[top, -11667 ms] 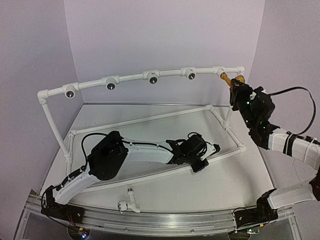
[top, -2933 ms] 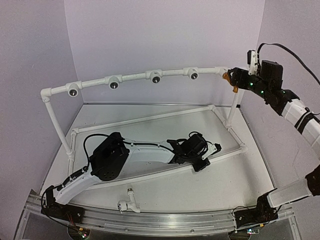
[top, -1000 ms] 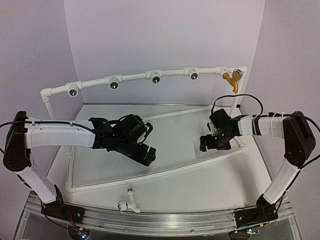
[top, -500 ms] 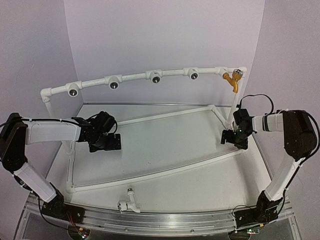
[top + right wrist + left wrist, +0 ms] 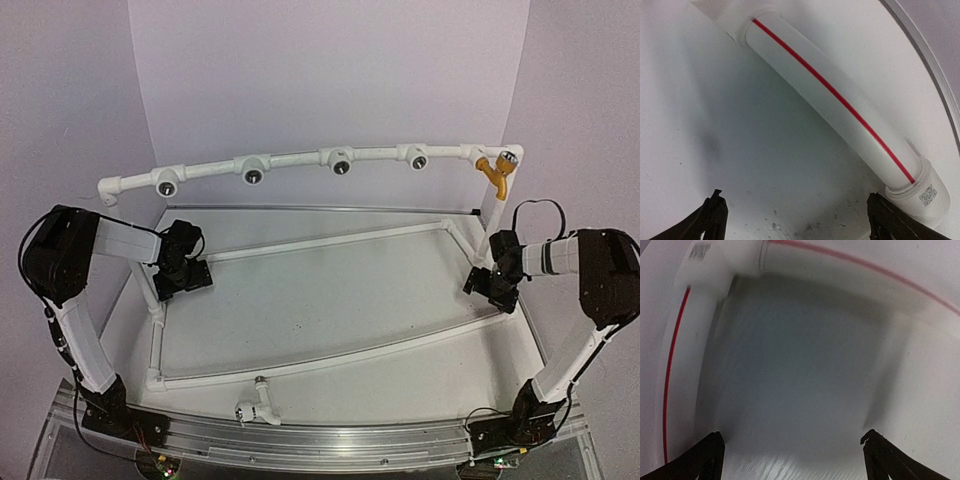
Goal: Install the water faucets
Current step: Adjust the pipe with the faucet installed at the center of the board.
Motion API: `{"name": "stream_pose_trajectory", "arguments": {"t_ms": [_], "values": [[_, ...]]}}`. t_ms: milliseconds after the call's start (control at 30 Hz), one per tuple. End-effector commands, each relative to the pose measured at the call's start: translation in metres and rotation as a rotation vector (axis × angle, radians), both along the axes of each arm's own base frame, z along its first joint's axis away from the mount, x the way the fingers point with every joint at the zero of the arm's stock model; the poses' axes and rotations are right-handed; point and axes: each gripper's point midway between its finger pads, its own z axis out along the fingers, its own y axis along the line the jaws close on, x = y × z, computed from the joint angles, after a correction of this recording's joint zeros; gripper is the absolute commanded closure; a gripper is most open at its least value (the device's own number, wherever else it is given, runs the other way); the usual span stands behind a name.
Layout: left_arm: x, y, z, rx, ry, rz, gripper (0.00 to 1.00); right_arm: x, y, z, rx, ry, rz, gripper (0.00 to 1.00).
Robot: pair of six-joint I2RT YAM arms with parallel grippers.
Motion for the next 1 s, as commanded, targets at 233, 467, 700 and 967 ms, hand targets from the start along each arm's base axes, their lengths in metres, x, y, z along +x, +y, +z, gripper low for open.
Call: {"name": "stream_pose_trajectory", "arguments": {"t_ms": [233, 467, 700, 967], "values": [[0.109, 0.0, 0.005, 0.019, -0.097, -0.116, 0.0, -0.021, 0.053, -0.006, 0.094, 0.071, 0.259, 0.02], [0.143, -0.008, 0.019, 0.058, -0.142, -0.262, 0.0, -0.019, 0.097, 0.028, 0.079, 0.007, 0.405, 0.02], [0.117, -0.023, 0.045, -0.104, -0.158, -0.232, 0.0, -0.075, 0.18, 0.045, 0.117, 0.005, 0.678, 0.02], [0.048, -0.084, 0.074, -0.358, -0.172, -0.368, 0.03, -0.144, 0.29, 0.041, 0.193, 0.025, 0.925, 0.02]]}}
